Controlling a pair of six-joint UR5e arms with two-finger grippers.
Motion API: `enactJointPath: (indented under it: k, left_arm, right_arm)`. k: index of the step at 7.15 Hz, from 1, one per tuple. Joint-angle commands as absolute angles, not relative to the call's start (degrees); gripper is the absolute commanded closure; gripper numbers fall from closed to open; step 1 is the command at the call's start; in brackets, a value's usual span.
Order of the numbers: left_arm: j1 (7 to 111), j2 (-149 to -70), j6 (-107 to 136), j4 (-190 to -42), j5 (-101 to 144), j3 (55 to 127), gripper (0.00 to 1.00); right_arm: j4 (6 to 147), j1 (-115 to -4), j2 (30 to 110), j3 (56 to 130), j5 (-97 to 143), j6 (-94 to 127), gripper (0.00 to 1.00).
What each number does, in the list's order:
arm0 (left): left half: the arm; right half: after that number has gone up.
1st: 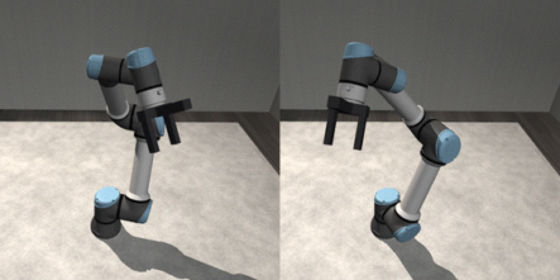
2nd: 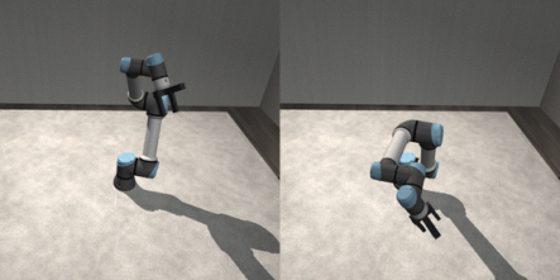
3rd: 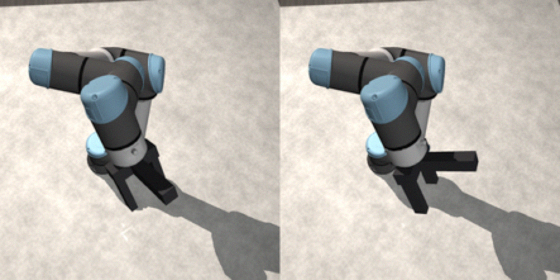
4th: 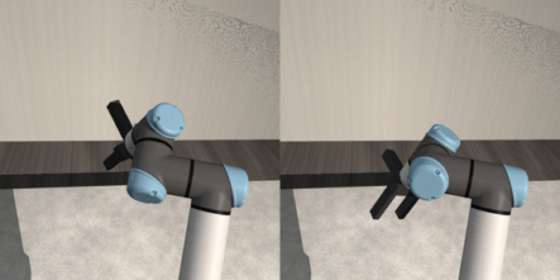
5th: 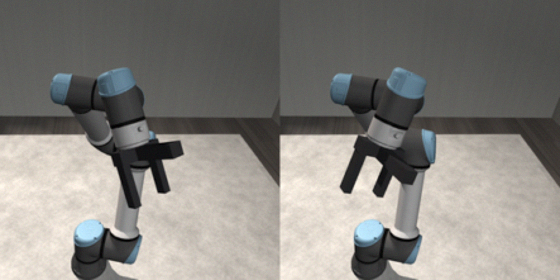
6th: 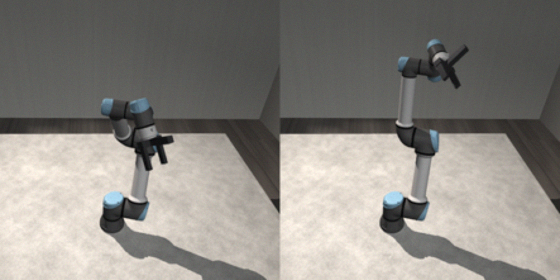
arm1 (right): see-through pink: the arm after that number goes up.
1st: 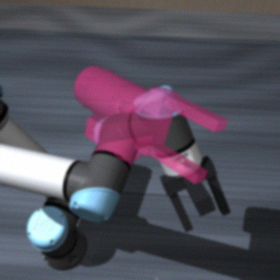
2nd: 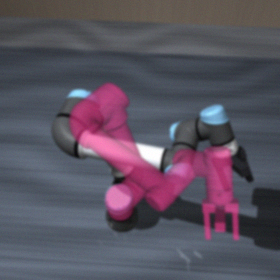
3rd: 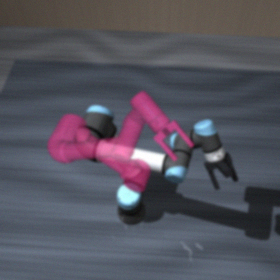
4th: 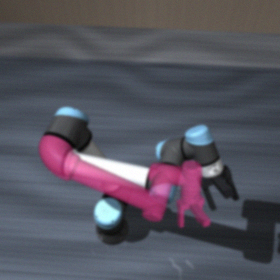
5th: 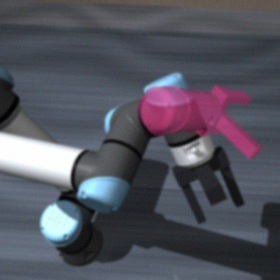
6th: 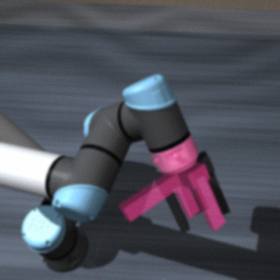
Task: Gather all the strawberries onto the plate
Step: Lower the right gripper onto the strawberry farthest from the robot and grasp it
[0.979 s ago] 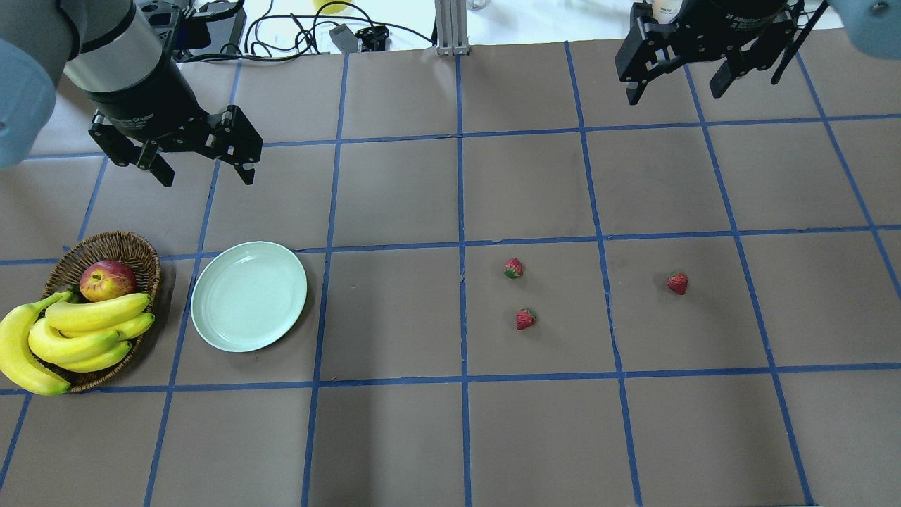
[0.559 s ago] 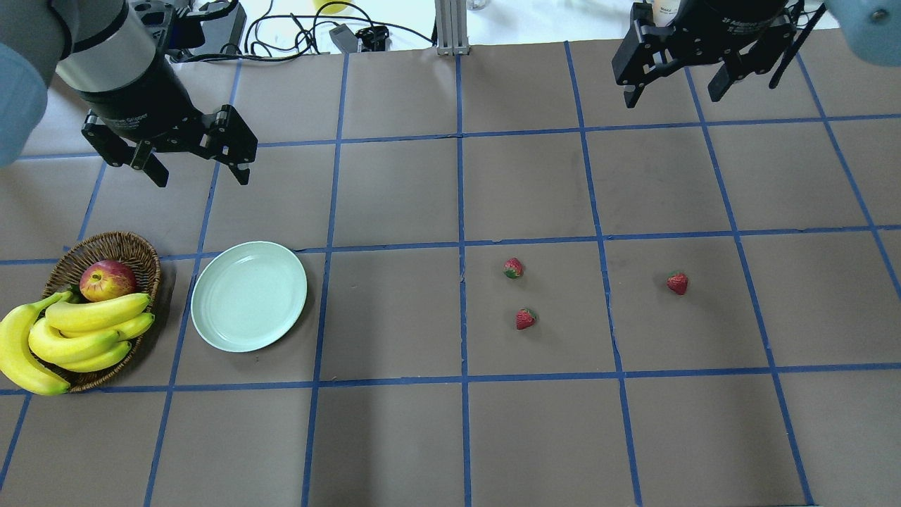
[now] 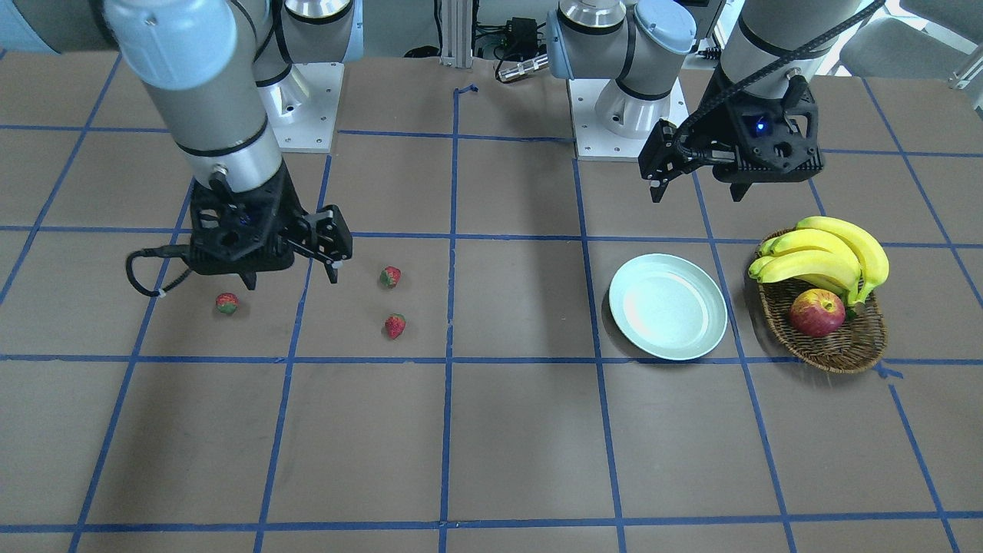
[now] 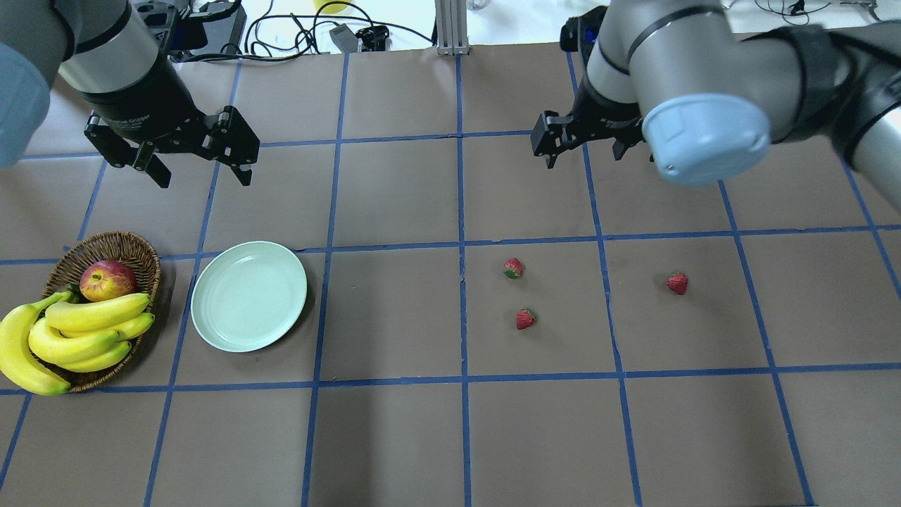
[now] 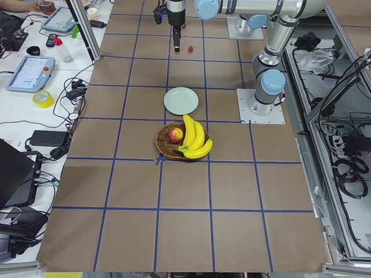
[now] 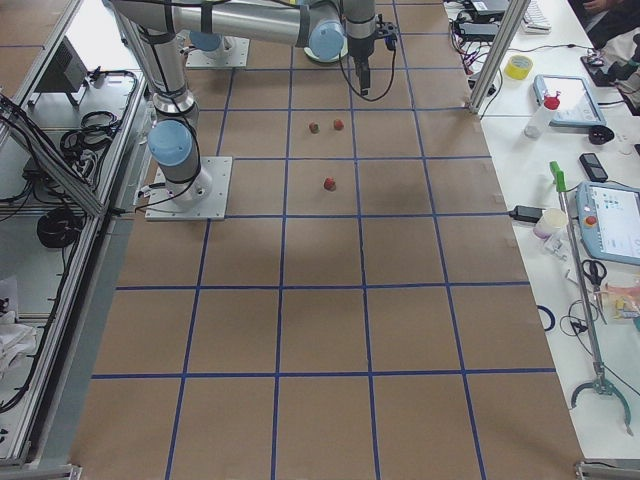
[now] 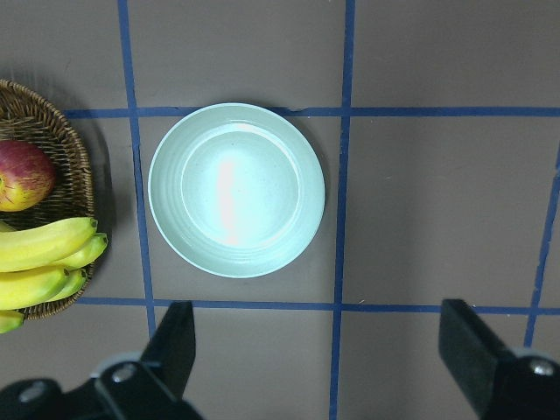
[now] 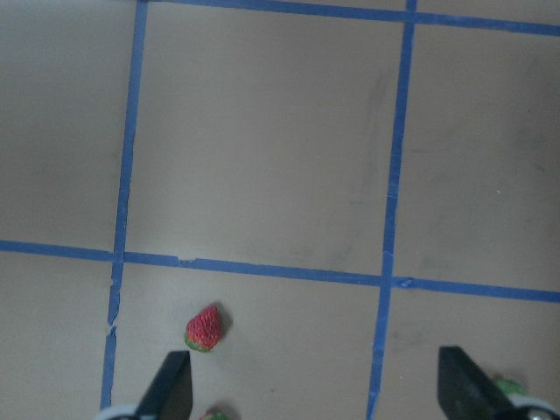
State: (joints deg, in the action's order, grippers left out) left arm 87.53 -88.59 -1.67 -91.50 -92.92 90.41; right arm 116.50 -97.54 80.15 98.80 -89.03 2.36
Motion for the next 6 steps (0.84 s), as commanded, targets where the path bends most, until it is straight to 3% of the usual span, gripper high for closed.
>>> enactJointPath:
  k: [1, 3, 6]
  left_arm:
    - [87.63, -88.59, -1.67, -91.49, -93.25, 90.44, 0.00]
    - [87.71, -88.59, -1.67, -91.58, -93.08, 90.44, 0.00]
    - [87.80, -88.59, -1.67, -91.50, -92.82, 90.44, 0.00]
  right_arm:
    - [124.08, -98.96, 75.43, 104.23, -88.51, 10.94, 0.00]
    - [134.25, -103.43, 69.55, 106.42, -89.20, 17.73, 0.00]
    - [135.96, -104.41, 66.97, 109.68, -88.51, 22.93, 0.00]
